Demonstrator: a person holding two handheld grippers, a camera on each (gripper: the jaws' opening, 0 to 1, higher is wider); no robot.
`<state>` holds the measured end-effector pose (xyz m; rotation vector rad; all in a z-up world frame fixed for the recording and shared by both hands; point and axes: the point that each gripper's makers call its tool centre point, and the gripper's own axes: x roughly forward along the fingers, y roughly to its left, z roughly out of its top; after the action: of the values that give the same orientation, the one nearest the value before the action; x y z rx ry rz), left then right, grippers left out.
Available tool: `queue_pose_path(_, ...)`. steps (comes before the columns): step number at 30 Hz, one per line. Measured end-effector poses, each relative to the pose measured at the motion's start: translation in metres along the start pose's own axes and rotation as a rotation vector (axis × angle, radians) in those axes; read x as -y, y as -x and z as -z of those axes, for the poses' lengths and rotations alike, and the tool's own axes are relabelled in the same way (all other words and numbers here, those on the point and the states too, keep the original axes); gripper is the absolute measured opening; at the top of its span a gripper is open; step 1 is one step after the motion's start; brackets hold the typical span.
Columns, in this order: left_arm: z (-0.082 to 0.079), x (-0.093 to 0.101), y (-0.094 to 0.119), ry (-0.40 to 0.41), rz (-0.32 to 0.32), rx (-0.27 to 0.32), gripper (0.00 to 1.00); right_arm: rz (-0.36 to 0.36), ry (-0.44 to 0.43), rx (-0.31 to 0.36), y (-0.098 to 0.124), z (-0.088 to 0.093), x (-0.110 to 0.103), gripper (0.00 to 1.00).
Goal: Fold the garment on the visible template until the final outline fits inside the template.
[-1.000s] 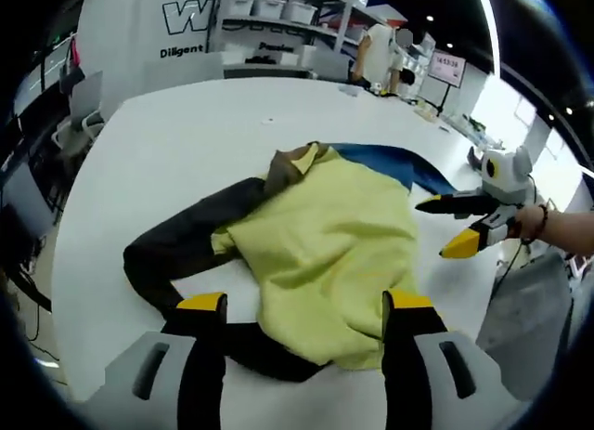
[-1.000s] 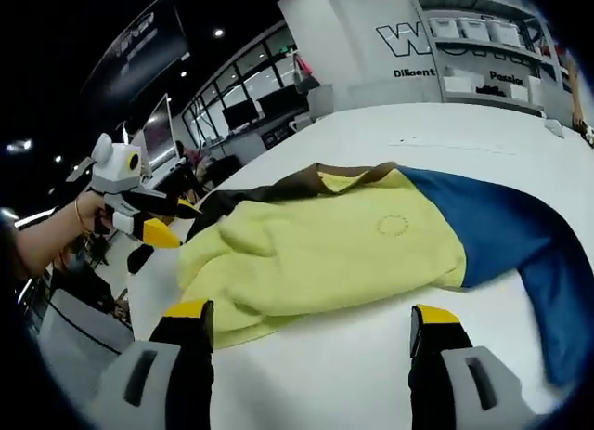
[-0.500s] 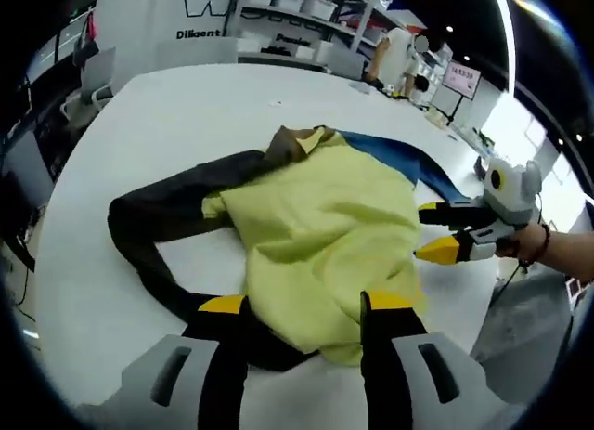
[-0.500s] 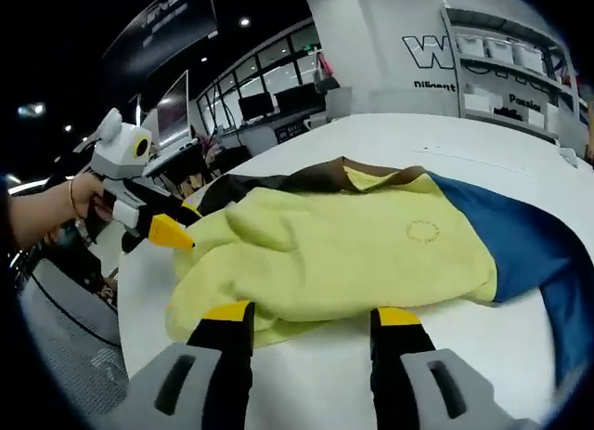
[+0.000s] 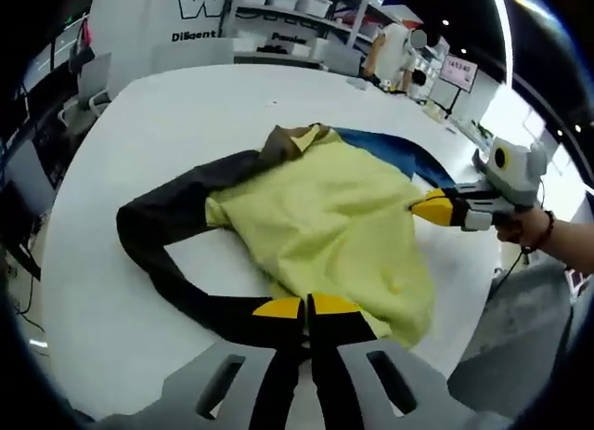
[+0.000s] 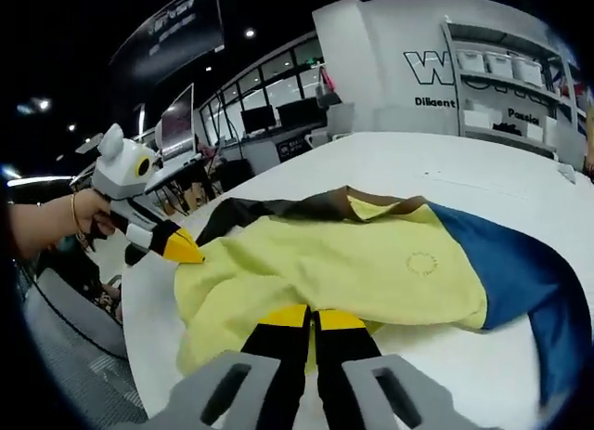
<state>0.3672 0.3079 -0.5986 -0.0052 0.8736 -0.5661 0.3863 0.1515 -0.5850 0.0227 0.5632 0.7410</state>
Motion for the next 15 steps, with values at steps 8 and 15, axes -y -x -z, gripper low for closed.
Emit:
queue_pose_path(8,-0.022,0.013,0.017,-0.02,0.026,0.053,0.0,-0.005,0.06,0.018,0.0,-0.023,-0.004,0.0)
queue_pose_path(15,-0.028,-0.001,0.01,-0.032,-0.014,0.046,0.0,0.004,0.136,-0.066,-0.032,-0.03,0.001,0.0)
